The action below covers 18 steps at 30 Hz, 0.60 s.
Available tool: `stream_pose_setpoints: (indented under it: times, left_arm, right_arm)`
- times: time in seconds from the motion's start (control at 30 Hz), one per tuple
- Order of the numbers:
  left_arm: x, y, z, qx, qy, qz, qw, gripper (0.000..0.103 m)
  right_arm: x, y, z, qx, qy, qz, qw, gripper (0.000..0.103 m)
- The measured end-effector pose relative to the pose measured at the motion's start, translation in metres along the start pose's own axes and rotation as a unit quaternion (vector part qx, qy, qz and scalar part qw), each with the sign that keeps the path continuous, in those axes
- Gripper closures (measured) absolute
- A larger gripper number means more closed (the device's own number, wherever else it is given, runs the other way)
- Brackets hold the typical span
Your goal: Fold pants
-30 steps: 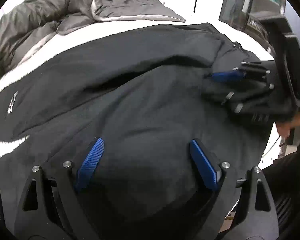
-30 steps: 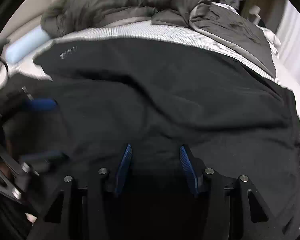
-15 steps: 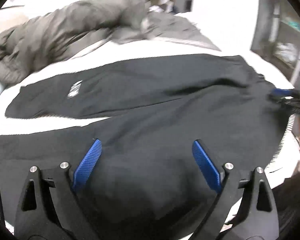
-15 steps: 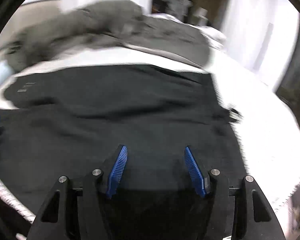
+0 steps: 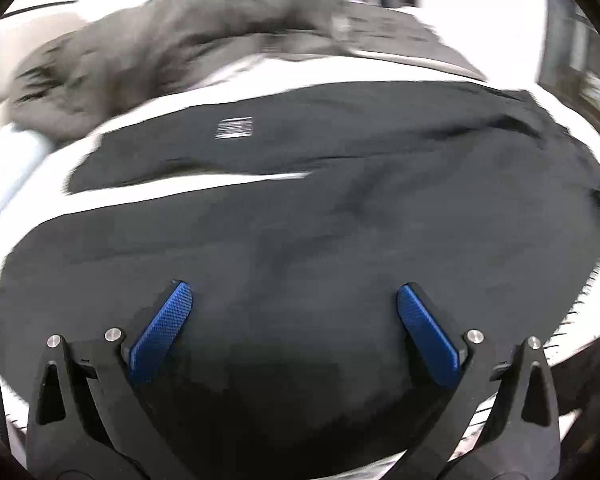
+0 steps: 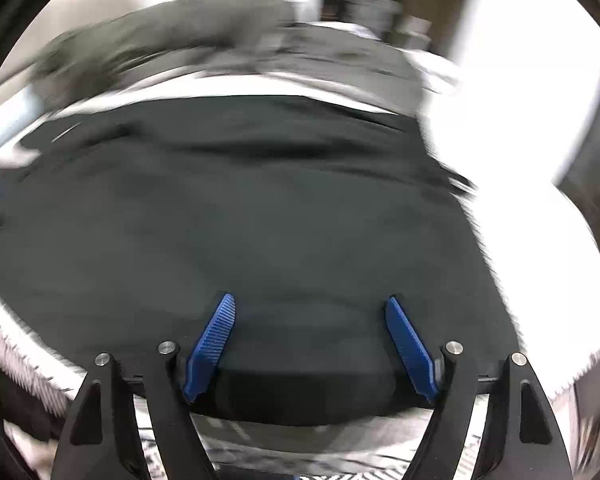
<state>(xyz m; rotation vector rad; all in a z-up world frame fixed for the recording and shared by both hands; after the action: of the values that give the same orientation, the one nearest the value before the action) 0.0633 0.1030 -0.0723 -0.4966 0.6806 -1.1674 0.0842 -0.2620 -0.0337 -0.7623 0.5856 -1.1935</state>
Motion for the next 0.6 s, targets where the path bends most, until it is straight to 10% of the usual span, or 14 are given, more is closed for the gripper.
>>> stream_pose_setpoints:
  times: [0.17, 0.37, 0.5, 0.6]
  left_arm:
    - [-0.091, 0.036, -0.006, -0.013, -0.048, 0.128, 0.9905, 0.000]
    - [-0.131, 0.043, -0.010, -0.025, -0.083, 0.112, 0.9899, 0.000]
    - [-0.161, 0.040, -0.025, -0.029, -0.085, 0.200, 0.9758, 0.000]
    - [-0.179, 0.039, -0.034, -0.036, -0.118, 0.172, 0.9774, 0.000]
  right_arm:
    - [0.015, -0.001, 0.007, 0.016, 0.039, -0.005, 0.999, 0.022]
    - [0.014, 0.002, 0.011, 0.014, 0.036, -0.002, 0.999, 0.021]
    - [0.038, -0.001, 0.012, 0.013, 0.035, -0.001, 0.999, 0.019]
    - [0.038, 0.000, 0.014, 0.011, 0.030, -0.003, 0.999, 0.018]
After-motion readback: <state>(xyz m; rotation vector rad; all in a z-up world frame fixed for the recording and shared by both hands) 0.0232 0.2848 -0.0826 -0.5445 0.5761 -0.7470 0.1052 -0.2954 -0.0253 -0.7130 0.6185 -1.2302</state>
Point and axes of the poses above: each gripper's, at about its wrist camera, not at the fingertips, and y roughly the way its jaws point, x to its right, z to its top, the point moved 4 cm from there along y, roughly the way its jaws point, and after that the axes turned 15 degrees about z, right-handed, at the moved point
